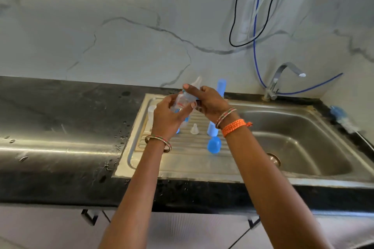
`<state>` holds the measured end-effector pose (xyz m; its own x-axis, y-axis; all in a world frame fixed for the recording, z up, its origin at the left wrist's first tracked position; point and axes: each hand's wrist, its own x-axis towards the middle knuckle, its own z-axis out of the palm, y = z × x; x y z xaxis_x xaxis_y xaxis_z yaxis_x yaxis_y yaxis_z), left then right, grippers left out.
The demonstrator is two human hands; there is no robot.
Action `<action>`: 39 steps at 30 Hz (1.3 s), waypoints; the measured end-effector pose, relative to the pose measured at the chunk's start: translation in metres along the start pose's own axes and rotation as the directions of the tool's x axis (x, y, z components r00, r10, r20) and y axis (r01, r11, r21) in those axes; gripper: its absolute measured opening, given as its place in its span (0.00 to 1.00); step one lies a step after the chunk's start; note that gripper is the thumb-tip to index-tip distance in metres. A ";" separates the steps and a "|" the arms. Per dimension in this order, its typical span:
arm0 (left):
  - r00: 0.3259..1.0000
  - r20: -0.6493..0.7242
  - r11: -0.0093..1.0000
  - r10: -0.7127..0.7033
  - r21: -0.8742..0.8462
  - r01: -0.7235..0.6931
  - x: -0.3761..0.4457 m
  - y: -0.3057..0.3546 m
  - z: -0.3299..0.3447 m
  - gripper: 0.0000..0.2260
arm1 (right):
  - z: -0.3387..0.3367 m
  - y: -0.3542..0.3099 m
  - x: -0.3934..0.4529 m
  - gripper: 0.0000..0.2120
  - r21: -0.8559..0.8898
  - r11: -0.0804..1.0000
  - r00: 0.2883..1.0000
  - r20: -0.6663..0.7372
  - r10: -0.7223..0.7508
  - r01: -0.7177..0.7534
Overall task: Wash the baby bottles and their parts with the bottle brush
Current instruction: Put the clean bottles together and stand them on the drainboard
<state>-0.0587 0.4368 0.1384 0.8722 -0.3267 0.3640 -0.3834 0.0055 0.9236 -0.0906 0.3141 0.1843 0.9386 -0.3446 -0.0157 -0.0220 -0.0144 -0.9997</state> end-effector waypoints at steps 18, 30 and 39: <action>0.991 0.048 0.982 0.126 0.137 -0.131 -0.019 -0.021 0.008 0.18 | 0.022 0.028 -0.015 0.09 0.094 0.992 0.969 -0.222 0.103 -0.084; 0.891 0.430 0.874 -0.147 -0.366 0.320 -0.029 -0.050 -0.002 0.27 | -0.001 0.047 -0.024 0.31 -0.053 0.997 0.998 0.014 0.059 -0.058; 0.965 0.252 0.988 -0.078 0.150 0.041 -0.059 -0.111 0.005 0.14 | 0.022 0.123 -0.021 0.10 -0.261 0.949 0.952 -0.292 0.094 -0.174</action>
<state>-0.0689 0.4504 0.0136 0.7949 -0.5534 0.2487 -0.3887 -0.1497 0.9091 -0.1057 0.3403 0.0612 0.7905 -0.6038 -0.1023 -0.2739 -0.1992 -0.9409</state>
